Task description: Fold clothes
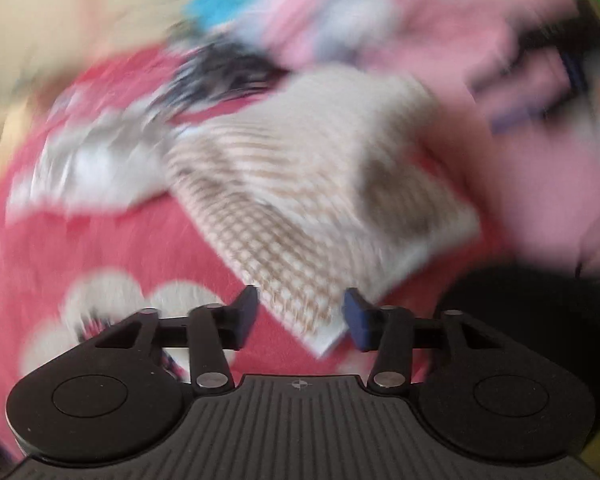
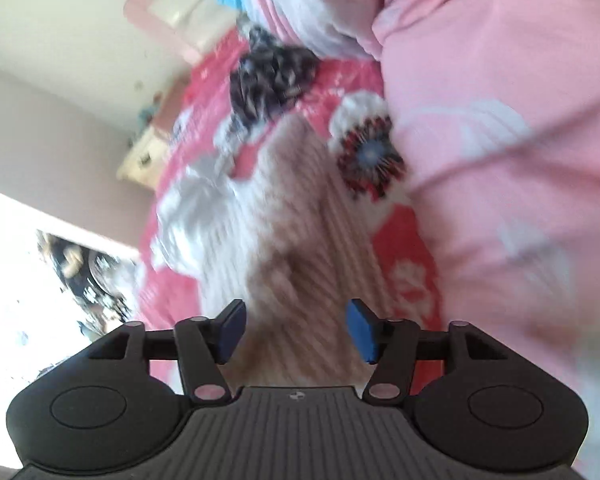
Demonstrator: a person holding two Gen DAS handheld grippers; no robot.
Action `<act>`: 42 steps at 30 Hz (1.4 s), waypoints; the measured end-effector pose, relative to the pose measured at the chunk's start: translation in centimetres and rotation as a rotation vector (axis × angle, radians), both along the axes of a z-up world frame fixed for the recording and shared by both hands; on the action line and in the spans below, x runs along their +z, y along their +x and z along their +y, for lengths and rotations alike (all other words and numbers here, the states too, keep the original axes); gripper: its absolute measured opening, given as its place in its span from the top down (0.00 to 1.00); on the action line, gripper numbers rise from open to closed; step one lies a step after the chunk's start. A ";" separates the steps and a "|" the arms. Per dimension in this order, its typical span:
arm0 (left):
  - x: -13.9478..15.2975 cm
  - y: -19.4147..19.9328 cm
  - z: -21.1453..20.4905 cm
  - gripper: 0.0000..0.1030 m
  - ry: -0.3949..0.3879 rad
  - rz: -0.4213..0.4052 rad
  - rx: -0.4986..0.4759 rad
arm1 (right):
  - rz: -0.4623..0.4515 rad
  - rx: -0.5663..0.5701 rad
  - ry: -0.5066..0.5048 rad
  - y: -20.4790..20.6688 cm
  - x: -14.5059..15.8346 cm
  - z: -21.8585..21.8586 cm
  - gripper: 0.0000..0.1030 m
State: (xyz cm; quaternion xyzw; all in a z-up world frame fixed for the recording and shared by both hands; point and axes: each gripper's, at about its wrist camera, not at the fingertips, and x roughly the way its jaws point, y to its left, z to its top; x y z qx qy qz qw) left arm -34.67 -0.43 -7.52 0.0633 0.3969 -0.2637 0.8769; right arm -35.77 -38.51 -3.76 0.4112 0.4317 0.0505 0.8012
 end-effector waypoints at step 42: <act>-6.9 5.6 2.4 0.25 -0.695 0.575 0.418 | 0.256 0.054 0.335 1.8 -13.4 5.3 0.40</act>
